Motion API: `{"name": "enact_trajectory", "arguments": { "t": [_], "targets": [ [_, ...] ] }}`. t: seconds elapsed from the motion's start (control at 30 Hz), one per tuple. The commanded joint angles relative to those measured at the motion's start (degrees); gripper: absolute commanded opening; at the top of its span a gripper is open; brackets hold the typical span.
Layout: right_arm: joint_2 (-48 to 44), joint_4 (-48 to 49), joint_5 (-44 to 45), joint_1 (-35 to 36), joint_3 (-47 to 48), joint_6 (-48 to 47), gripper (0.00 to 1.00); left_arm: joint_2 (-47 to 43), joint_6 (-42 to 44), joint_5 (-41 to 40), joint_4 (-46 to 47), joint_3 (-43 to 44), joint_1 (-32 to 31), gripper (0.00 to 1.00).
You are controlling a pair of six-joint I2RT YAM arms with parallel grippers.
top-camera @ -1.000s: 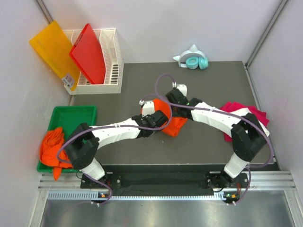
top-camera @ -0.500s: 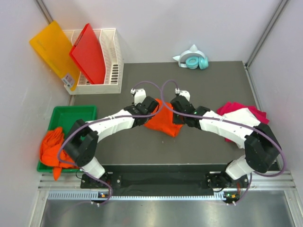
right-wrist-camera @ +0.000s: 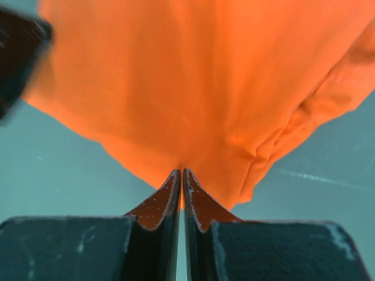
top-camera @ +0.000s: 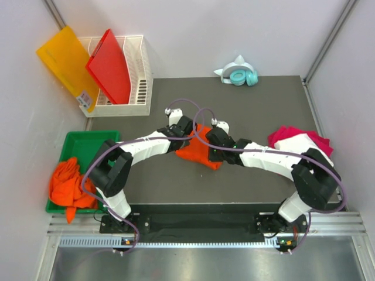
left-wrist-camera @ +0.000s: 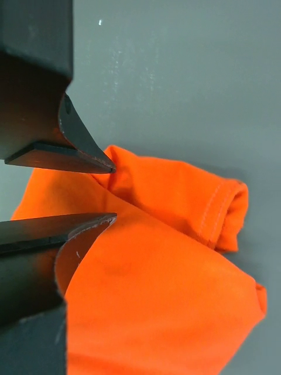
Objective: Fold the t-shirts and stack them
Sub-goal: Smooth out wrinkles on the folded tshirt
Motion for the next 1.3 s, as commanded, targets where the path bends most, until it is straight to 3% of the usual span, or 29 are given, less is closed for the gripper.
{"name": "enact_trajectory", "arguments": {
  "t": [0.0, 0.4, 0.7, 0.83, 1.1, 1.27],
  "targets": [
    [1.1, 2.2, -1.4, 1.9, -2.6, 1.4, 0.05, -0.8, 0.5, 0.3, 1.8, 1.6, 0.9, 0.38],
    [4.5, 2.4, -9.2, 4.2, -10.3, 0.9, 0.05, -1.4, 0.2, 0.0, -0.2, 3.2, 1.4, 0.38],
    [-9.1, -6.8, 8.6, 2.3, 1.7, -1.1, 0.09, -3.4, 2.5, 0.7, -1.0, 9.3, 1.4, 0.39],
    [-10.2, -8.1, 11.9, -0.4, 4.4, -2.2, 0.14, -2.3, 3.6, 3.3, -0.2, 9.6, 1.4, 0.39],
    [-1.1, -5.6, 3.3, -10.2, 3.3, -0.2, 0.11, 0.8, 1.1, 9.2, 1.2, 3.9, 1.3, 0.38],
    [5.5, -3.8, 2.0, -11.8, 5.6, -0.7, 0.08, 0.9, 0.7, 11.2, 2.9, 0.9, 1.3, 0.38]
  ]
}}
